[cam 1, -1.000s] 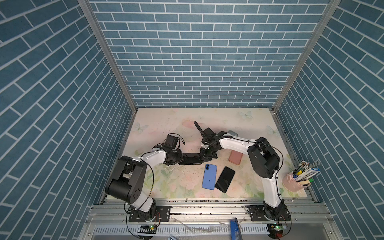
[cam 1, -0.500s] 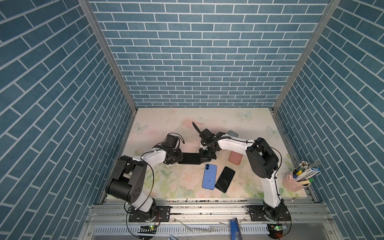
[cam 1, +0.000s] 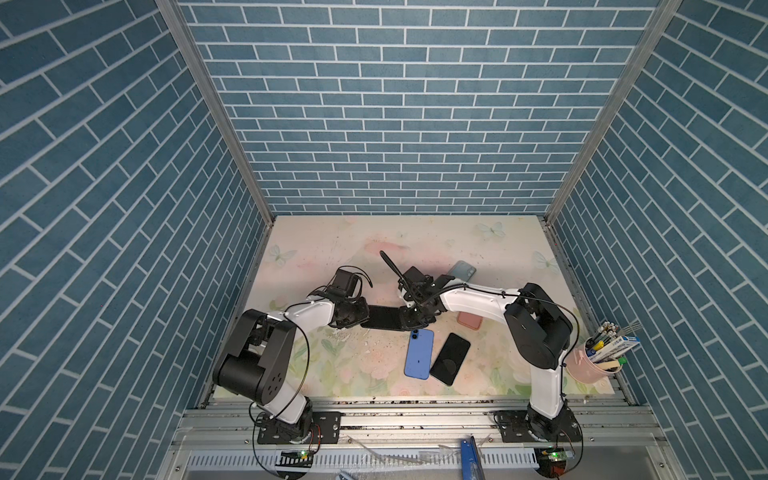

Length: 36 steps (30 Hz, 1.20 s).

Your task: Put the phone into the phone case

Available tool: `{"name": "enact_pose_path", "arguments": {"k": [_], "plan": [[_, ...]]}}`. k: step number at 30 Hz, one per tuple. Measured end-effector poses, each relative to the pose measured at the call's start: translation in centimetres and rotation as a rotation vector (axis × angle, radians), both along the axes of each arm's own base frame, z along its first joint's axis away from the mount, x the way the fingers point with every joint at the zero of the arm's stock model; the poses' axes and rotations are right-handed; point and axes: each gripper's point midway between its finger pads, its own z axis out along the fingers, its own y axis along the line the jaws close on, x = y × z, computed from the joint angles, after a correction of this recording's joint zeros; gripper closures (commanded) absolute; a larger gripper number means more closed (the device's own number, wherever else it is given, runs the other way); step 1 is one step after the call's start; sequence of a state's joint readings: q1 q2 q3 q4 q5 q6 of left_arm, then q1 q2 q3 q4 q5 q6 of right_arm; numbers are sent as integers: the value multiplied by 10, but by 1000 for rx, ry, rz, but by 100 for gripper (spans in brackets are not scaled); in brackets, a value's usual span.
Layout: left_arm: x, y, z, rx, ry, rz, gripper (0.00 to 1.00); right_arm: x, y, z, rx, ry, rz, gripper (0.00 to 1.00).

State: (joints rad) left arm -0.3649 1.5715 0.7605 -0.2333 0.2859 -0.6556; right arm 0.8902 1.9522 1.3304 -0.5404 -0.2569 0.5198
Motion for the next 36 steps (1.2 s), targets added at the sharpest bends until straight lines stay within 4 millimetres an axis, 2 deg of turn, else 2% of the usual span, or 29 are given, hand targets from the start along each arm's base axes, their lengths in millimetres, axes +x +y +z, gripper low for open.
{"name": "enact_pose_path", "arguments": {"k": [5,11,15,18,22,26,29,36], "plan": [[-22,-3,7,-43,-32,-24,59,14,-6,3,23,-13,0,65],[-36,-6,27,-129,-120,-36,55,46,-19,15,58,-17,-58,62],[-39,-13,30,-180,-131,-60,55,75,-8,35,102,-59,-62,62],[-39,-18,31,-203,-128,-74,55,86,2,39,121,-72,-50,62],[-41,-23,20,-216,-83,-89,55,86,8,24,115,-29,-31,64],[-42,-27,7,-218,-22,-99,55,77,7,3,99,32,-23,66],[-37,-31,6,-224,-8,-106,55,66,5,-6,109,71,-15,67],[-18,-36,5,-189,23,-106,56,44,-3,-7,173,100,-26,70]]}}
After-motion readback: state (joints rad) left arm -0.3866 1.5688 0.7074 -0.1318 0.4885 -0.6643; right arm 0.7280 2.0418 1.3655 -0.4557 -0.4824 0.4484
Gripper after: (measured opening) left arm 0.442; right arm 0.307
